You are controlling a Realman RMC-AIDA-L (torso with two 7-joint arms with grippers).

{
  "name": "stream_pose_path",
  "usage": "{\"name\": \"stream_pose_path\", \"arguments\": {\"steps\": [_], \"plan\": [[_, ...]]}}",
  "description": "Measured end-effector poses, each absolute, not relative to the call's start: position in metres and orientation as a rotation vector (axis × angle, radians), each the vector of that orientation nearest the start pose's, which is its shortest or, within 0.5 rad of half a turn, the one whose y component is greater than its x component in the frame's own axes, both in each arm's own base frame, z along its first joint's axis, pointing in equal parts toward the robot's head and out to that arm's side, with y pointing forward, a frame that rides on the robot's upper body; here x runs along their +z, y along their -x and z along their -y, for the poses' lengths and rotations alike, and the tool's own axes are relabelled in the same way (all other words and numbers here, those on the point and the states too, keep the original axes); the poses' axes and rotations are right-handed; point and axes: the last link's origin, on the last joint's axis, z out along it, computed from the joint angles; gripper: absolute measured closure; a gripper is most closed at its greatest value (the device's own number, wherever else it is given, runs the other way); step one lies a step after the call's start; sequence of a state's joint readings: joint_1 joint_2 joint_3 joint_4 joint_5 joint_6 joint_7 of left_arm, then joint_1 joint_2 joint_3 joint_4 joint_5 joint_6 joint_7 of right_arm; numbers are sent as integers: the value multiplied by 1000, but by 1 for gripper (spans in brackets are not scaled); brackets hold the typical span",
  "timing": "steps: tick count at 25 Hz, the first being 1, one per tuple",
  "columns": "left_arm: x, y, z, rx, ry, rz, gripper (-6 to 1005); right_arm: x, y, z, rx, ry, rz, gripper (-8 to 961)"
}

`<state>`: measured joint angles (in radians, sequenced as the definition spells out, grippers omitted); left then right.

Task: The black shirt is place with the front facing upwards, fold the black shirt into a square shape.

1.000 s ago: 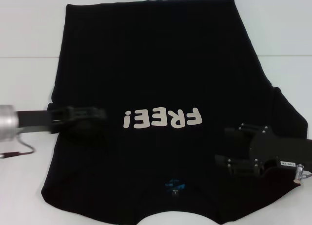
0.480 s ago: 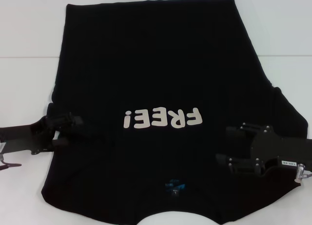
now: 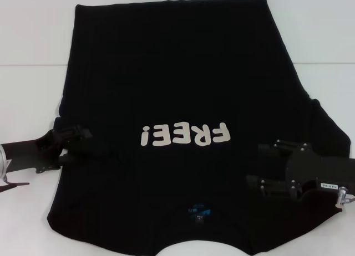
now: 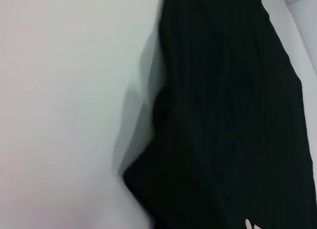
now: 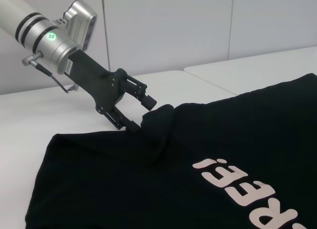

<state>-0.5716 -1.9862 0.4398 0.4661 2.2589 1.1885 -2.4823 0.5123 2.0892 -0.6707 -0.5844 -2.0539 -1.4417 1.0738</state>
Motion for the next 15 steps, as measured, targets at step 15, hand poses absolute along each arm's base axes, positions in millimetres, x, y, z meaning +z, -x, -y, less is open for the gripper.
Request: {"name": "stream_pose_path", "arguments": {"steps": [15], "plan": [[13, 334, -369, 896, -2122, -2658, 116, -19, -286, -325, 522, 2706, -348, 129]]}}
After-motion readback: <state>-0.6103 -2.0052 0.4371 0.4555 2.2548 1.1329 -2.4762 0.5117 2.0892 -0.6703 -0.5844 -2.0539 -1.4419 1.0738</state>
